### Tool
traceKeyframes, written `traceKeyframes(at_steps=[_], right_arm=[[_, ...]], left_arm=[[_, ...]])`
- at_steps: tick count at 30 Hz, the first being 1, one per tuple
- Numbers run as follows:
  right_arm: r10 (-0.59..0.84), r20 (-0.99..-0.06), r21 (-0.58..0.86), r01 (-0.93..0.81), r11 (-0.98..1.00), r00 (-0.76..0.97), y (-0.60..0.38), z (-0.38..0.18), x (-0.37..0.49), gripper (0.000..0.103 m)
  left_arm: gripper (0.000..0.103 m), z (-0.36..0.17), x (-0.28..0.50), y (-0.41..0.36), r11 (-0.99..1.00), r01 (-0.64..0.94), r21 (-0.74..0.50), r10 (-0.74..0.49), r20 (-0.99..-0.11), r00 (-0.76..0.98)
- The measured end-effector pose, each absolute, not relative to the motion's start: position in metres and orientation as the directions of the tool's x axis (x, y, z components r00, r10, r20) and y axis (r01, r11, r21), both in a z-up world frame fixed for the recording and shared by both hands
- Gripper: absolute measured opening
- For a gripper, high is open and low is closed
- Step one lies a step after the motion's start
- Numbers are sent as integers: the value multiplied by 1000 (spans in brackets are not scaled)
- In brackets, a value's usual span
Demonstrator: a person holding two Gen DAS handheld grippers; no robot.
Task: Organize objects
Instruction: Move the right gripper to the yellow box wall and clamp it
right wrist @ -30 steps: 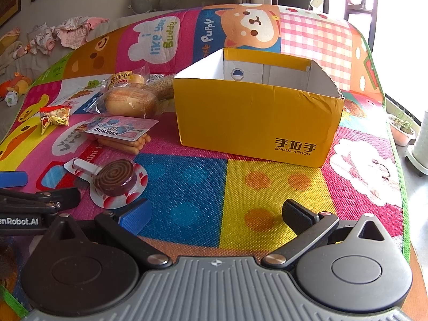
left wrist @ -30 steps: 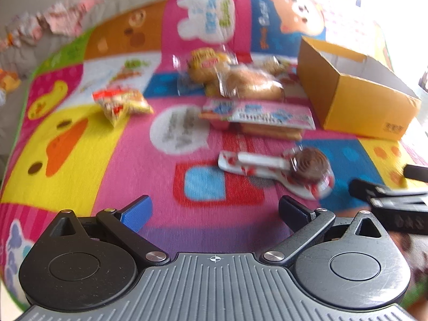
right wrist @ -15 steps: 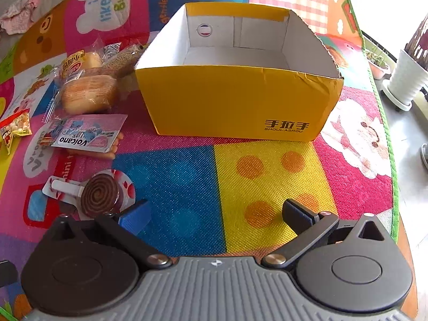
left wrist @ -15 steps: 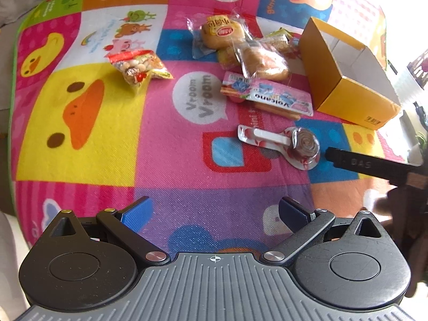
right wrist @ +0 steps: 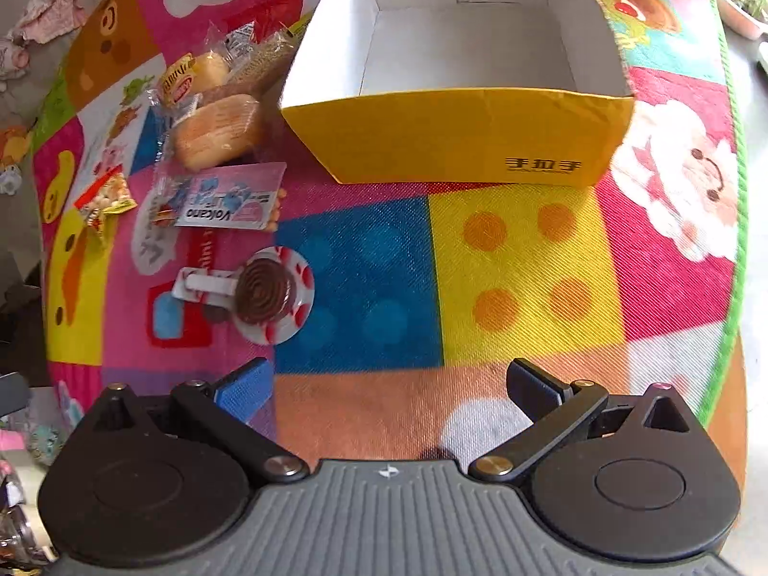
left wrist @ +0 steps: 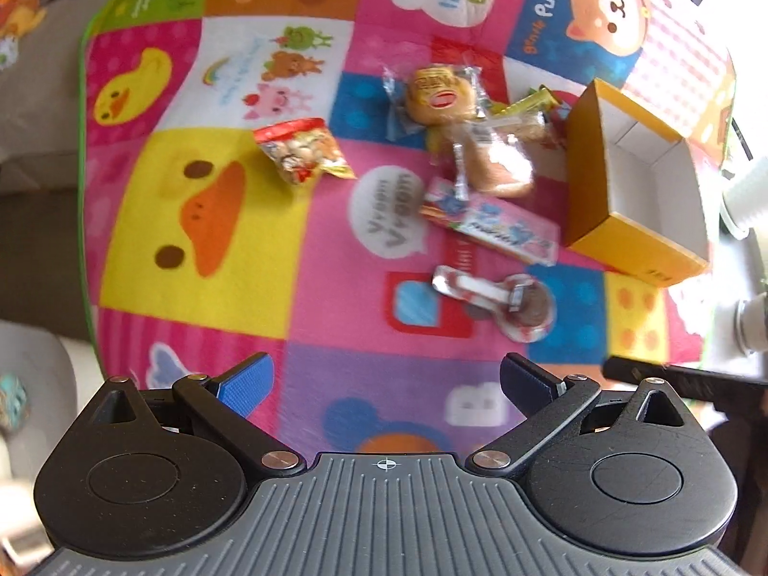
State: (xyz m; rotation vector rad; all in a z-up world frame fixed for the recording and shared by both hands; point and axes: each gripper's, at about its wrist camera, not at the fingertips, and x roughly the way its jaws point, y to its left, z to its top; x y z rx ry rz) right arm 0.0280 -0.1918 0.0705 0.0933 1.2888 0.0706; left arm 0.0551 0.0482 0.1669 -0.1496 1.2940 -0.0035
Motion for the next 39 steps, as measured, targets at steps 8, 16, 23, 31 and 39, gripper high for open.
traceKeyframes(at_steps=[8, 16, 23, 31, 39], right_arm=[[56, -923, 21, -95, 995, 381, -221, 153, 63, 103], [44, -915, 40, -18, 999, 401, -246, 144, 132, 86], [-8, -942, 14, 63, 998, 334, -246, 102, 172, 46], [-108, -959, -65, 167, 984, 260, -241, 84, 172, 26], [-97, -928, -30, 187, 982, 359, -244, 126, 144, 26]], left_arm=[[103, 208, 119, -28, 984, -31, -178, -165, -956, 241], [103, 247, 136, -50, 981, -4, -194, -182, -928, 326], [103, 242, 148, -10, 989, -34, -147, -128, -936, 328], [103, 200, 161, 17, 972, 204, -113, -170, -942, 290], [103, 145, 153, 14, 951, 239, -195, -244, -949, 198]])
